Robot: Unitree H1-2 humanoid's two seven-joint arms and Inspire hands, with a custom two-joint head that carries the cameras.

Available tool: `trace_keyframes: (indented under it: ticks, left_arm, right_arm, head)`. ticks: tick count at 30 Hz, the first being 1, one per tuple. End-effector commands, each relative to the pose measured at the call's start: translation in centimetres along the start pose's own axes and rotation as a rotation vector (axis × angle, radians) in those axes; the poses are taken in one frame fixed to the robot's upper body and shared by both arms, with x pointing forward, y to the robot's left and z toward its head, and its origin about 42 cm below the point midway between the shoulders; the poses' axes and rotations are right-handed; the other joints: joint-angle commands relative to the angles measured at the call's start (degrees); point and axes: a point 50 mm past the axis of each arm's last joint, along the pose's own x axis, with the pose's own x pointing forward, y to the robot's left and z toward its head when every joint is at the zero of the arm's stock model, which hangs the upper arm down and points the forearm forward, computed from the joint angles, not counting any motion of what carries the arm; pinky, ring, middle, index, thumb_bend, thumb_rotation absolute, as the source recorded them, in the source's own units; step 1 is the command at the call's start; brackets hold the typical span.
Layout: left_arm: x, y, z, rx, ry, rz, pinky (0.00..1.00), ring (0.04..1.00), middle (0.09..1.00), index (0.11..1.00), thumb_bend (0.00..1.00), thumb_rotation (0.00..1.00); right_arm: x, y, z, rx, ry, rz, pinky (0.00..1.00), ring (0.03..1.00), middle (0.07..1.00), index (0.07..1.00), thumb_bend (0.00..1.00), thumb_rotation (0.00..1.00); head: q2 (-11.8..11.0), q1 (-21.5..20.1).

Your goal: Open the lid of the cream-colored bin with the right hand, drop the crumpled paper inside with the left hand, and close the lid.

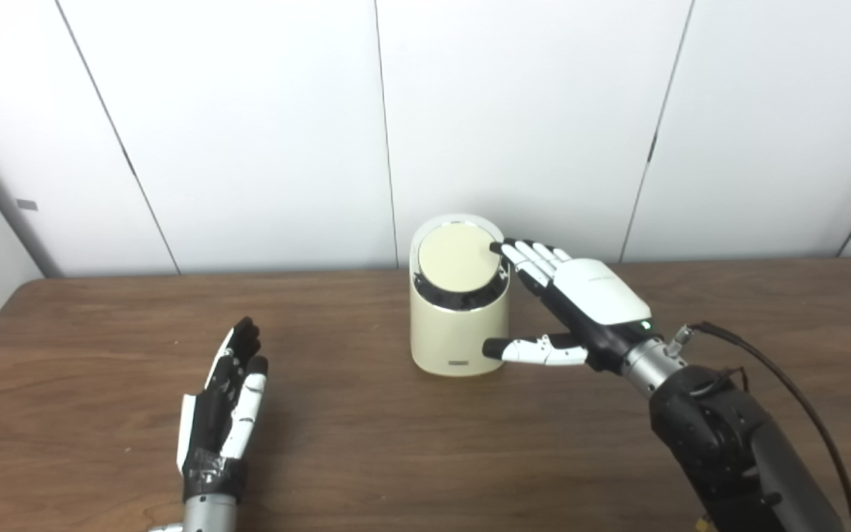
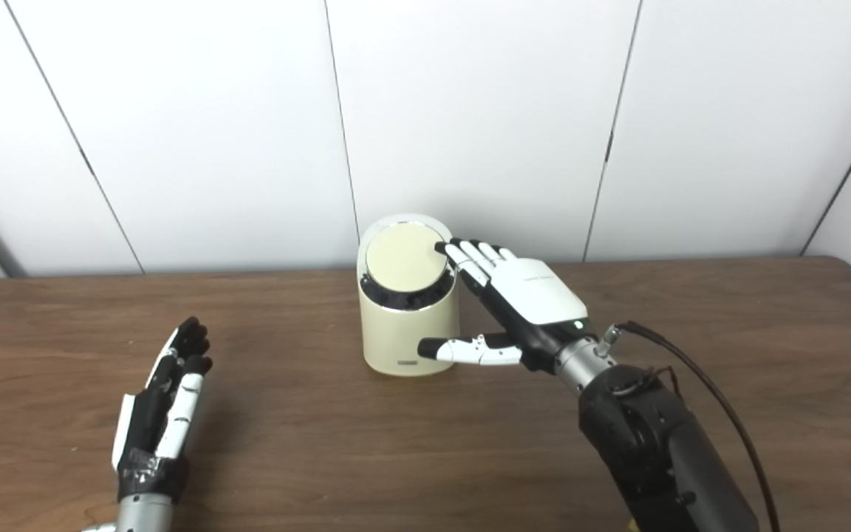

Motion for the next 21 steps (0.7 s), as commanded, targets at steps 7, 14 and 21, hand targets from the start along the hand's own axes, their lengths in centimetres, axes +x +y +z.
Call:
trace_keyframes:
  ticks: [7,14,21]
  left_arm:
    - [-1.7,0.1,-2.0,0.002,0.081,0.002,0.93,0.944,0.945,0.954,0.54,0.69]
    - [-1.6,0.4,-1.7,-0.018,0.060,0.008,0.93,0.927,0.932,0.940,0.54,0.67]
    - [-1.7,0.7,-1.4,-0.025,0.048,0.001,0.93,0.919,0.923,0.929,0.55,0.68]
  right_arm:
    - [-1.2,-3.0,-1.2,0.087,0.016,-0.174,1.00,1.000,1.000,1.000,0.57,1.00]
    - [-3.3,-3.3,-3.9,0.151,0.115,-0.179,0.94,1.000,1.000,1.000,0.57,1.00]
    - [-6.0,-1.2,-6.4,0.482,0.213,-0.155,0.95,1.000,1.000,1.000,0.55,1.00]
  head:
    - [0.5,-0.6]
    - [1.1,-1.0]
    - [1.8,-1.8]
